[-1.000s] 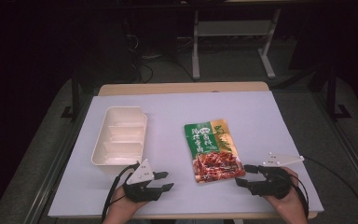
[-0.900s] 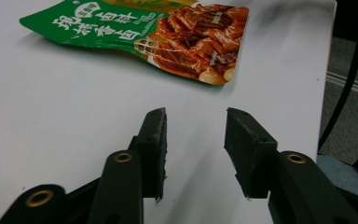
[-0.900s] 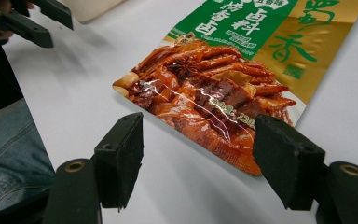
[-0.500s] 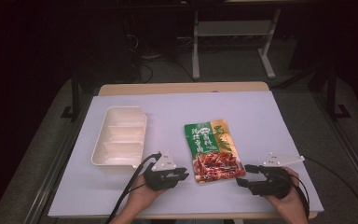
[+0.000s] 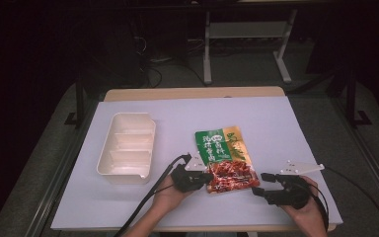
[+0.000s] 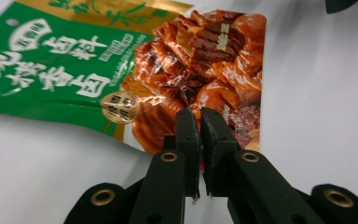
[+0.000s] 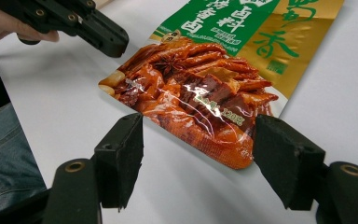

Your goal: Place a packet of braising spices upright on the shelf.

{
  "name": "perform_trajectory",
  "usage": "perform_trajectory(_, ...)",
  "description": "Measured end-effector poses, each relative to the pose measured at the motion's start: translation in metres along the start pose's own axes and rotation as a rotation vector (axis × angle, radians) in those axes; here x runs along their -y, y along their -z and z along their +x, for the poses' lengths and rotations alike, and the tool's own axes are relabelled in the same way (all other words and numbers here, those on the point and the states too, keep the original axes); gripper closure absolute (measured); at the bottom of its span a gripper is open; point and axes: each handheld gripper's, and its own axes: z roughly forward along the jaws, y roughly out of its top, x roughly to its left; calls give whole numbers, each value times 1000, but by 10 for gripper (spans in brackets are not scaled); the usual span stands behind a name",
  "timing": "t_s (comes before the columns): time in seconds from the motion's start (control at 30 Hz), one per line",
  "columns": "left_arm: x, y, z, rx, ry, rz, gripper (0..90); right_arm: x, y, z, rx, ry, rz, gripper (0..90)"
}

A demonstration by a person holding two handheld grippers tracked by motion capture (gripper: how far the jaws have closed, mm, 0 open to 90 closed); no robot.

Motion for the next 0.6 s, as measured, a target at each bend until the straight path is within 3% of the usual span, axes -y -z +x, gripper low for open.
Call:
perform_trajectory(0.23, -1, -9, -4, 8, 5, 39, 883, -4, -2, -1, 10, 7, 3, 324)
perform_trajectory(0.37, -1, -15, -6, 9, -18, 76, 896, -10, -3, -4, 8, -3, 0, 321)
perform_trajectory(0.5, 0, -18, -6, 11, -13, 92, 900, -21, -5, -9, 12, 5, 5, 310)
perform_trajectory(0.6, 1, -19, -10, -9, -11, 89, 900, -36, -10, -21, 4, -30, 12, 300)
